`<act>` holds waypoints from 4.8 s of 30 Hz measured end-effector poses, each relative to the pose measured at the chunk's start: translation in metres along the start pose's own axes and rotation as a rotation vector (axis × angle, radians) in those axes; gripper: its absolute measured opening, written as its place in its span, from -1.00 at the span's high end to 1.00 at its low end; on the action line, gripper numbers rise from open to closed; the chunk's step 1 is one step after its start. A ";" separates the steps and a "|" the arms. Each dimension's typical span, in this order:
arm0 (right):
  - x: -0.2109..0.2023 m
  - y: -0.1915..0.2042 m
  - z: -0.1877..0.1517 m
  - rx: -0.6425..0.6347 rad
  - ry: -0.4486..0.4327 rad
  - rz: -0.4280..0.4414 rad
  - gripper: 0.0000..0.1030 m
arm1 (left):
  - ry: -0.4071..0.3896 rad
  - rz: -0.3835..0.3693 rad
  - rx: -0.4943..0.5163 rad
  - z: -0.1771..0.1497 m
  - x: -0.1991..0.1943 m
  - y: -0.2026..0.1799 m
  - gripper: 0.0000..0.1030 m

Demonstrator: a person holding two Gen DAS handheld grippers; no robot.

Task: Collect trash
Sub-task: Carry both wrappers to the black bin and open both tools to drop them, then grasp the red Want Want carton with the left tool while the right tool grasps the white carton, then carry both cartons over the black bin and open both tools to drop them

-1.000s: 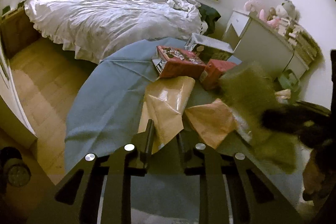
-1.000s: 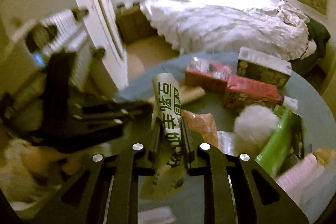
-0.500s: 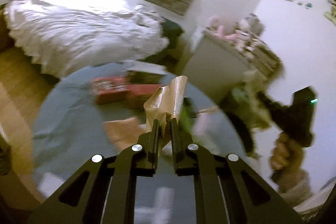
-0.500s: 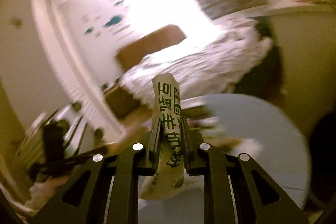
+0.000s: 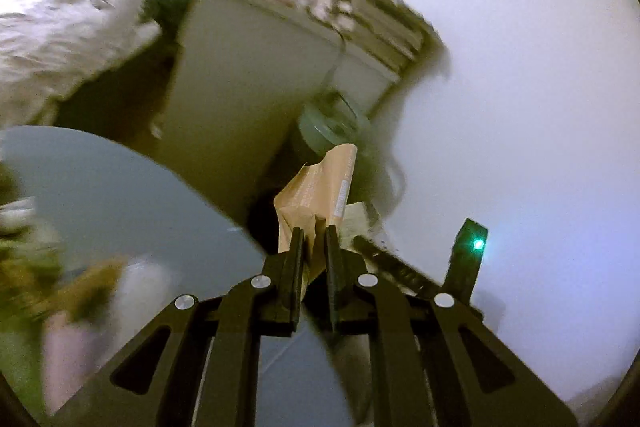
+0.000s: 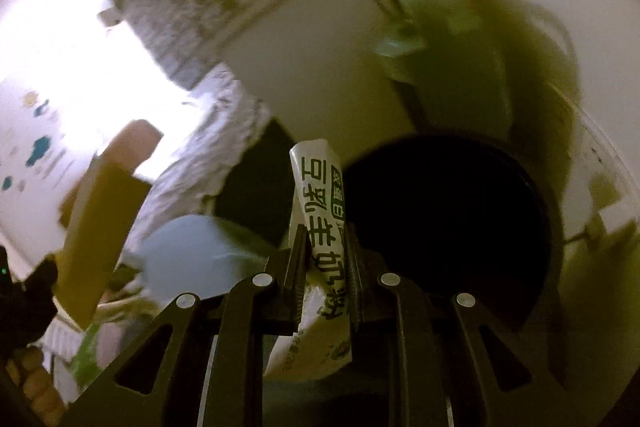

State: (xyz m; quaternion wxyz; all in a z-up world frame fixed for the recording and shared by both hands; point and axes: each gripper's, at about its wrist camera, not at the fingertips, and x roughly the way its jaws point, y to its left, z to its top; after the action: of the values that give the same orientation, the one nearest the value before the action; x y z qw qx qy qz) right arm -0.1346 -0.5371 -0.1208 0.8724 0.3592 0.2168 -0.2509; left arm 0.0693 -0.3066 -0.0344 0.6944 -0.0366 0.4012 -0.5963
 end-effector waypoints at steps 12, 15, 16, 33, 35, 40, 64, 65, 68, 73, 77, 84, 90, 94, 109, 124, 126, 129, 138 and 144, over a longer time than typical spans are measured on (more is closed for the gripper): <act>0.001 -0.037 0.006 0.070 0.035 -0.008 0.64 | 0.225 0.010 -0.002 -0.012 0.136 -0.019 0.76; 0.001 -0.042 0.010 0.094 0.040 -0.007 0.62 | 0.233 0.027 0.008 -0.017 0.141 -0.019 0.69; 0.001 -0.045 0.011 0.105 0.041 -0.006 0.59 | 0.236 0.029 0.012 -0.017 0.144 -0.021 0.67; -0.008 -0.036 0.009 0.106 0.002 -0.031 -0.42 | 0.095 0.064 0.053 -0.011 0.074 -0.034 -0.68; -0.006 -0.024 0.006 0.054 0.007 -0.047 -0.44 | 0.053 0.072 0.055 -0.010 0.048 -0.031 -0.69; 0.002 0.028 -0.003 -0.140 0.060 -0.003 -0.46 | -0.052 0.132 0.042 -0.013 -0.032 -0.007 -0.69; 0.176 0.480 -0.093 -1.493 0.502 0.399 -0.56 | 0.170 0.635 0.249 -0.042 -0.190 0.260 -0.42; 0.181 0.484 -0.100 -1.523 0.511 0.392 -0.56 | 0.181 0.618 0.257 -0.041 -0.188 0.263 -0.38; 0.199 0.488 -0.119 -1.623 0.557 0.356 -0.56 | 0.211 0.595 0.286 -0.042 -0.178 0.266 -0.32; 0.225 0.493 -0.136 -1.656 0.650 0.309 -0.21 | 0.207 0.566 0.292 -0.041 -0.175 0.268 -0.28; 0.224 0.490 -0.137 -1.622 0.644 0.332 -0.01 | 0.190 0.575 0.294 -0.043 -0.175 0.266 -0.25; 0.195 0.485 -0.096 -1.400 0.546 0.374 0.13 | 0.108 0.614 0.246 -0.044 -0.195 0.257 -0.20; 0.132 0.448 -0.024 -0.956 0.403 0.471 0.15 | -0.072 0.639 0.146 -0.043 -0.245 0.235 -0.20; 0.089 0.389 0.009 -0.652 0.316 0.530 0.15 | -0.173 0.611 0.107 -0.043 -0.260 0.201 -0.20; -0.054 0.094 0.051 -0.143 -0.030 0.129 0.15 | -0.144 0.173 0.165 0.005 -0.080 0.005 -0.20; -0.020 -0.051 0.027 0.107 0.001 -0.062 0.15 | 0.156 0.135 0.195 -0.007 0.124 -0.056 -0.20; -0.014 -0.055 0.026 0.120 0.011 -0.063 0.15 | 0.191 0.147 0.193 -0.012 0.139 -0.054 -0.20; -0.009 -0.061 0.025 0.131 0.020 -0.059 0.15 | 0.226 0.158 0.183 -0.020 0.149 -0.049 -0.20; 0.000 -0.067 0.033 0.131 0.044 -0.064 0.15 | 0.275 0.173 0.157 -0.032 0.169 -0.040 -0.20; 0.002 -0.071 0.031 0.158 0.068 -0.046 0.11 | 0.308 0.177 0.149 -0.034 0.176 -0.039 -0.24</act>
State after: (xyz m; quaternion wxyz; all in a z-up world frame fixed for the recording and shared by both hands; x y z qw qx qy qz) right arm -0.1689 -0.6039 -0.1384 0.8274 0.4303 0.2340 -0.2749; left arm 0.0117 -0.4540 -0.1268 0.6752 0.1419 0.4591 -0.5597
